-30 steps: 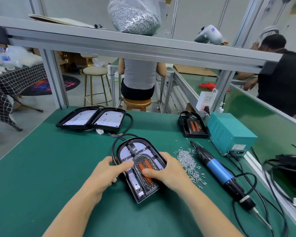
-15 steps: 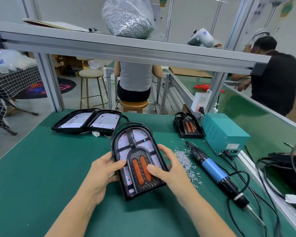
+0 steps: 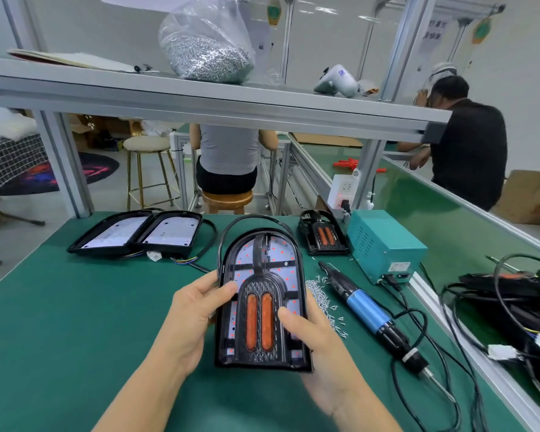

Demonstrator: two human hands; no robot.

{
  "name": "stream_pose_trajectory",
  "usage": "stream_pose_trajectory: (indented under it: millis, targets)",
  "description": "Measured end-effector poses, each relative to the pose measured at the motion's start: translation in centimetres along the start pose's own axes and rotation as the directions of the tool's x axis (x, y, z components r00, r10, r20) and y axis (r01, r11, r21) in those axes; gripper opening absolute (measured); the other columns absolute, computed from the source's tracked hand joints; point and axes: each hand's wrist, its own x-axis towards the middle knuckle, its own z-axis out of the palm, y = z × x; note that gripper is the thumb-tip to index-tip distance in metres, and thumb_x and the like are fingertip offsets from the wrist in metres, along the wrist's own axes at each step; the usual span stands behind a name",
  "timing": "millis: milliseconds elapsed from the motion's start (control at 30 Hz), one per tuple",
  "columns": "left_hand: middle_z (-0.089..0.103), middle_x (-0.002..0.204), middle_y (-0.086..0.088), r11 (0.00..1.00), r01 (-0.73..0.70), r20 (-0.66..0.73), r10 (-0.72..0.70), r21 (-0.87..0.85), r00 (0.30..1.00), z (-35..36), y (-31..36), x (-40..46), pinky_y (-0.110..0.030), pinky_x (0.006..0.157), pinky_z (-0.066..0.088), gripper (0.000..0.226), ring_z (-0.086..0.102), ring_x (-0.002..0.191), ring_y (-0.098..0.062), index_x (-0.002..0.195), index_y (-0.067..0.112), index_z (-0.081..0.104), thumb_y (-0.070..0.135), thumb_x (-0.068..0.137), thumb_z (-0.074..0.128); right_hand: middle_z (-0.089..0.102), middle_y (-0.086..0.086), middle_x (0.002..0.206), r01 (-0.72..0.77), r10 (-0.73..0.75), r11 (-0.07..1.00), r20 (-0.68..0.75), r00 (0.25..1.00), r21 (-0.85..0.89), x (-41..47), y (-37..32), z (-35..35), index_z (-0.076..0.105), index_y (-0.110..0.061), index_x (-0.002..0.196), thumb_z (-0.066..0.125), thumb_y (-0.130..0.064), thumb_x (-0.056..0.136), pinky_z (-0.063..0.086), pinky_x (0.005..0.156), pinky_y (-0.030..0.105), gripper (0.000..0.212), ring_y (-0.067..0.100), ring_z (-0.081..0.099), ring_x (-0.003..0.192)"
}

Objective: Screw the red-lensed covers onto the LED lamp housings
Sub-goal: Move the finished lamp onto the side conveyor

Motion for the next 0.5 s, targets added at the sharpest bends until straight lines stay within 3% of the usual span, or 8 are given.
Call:
stream_pose_trajectory:
  millis: [200,333,500]
  targets:
    - [0.07,0.116,-0.004,0.995,-0.102,0.104,0.102,-0.004,0.989,2.4,0.1,-0.1,-0.018,0.079,0.052,0.031,0.065,0.108,-0.018,0.114,0.019,0.069,0.016,0.085,0.062,0.065,0.008,0.128,0.12,-0.117,0.993,-0.144,0.983,0.014,-1.5,-1.1,-0.4,0.06,-0.03,0.129,0.063,-0.007,0.086,0.051,0.098,0.047,0.049,0.032,0.062,0.118]
    - [0.062,0.129,0.01,0.99,-0.123,0.273,0.101,0.065,0.957,3.8,0.5,0.2,-0.028,0.096,0.042,0.05,0.054,0.123,-0.008,0.122,0.038,0.062,0.013,0.078,0.067,0.064,0.008,0.131,0.176,-0.173,0.984,-0.234,0.957,-0.009,-2.3,-2.1,-1.3,0.052,-0.028,0.138,0.066,-0.011,0.082,0.042,0.106,0.057,0.06,0.033,0.059,0.123]
    - [0.06,0.131,0.012,0.994,-0.1,0.369,0.077,0.044,0.926,7.1,0.6,1.3,-0.033,0.097,0.041,0.057,0.051,0.126,-0.006,0.123,0.044,0.059,0.012,0.076,0.066,0.065,0.01,0.128,0.274,-0.265,0.962,-0.302,0.916,-0.014,-3.5,-3.8,-3.1,0.053,-0.027,0.137,0.067,-0.014,0.079,0.051,0.097,0.051,0.06,0.033,0.062,0.117]
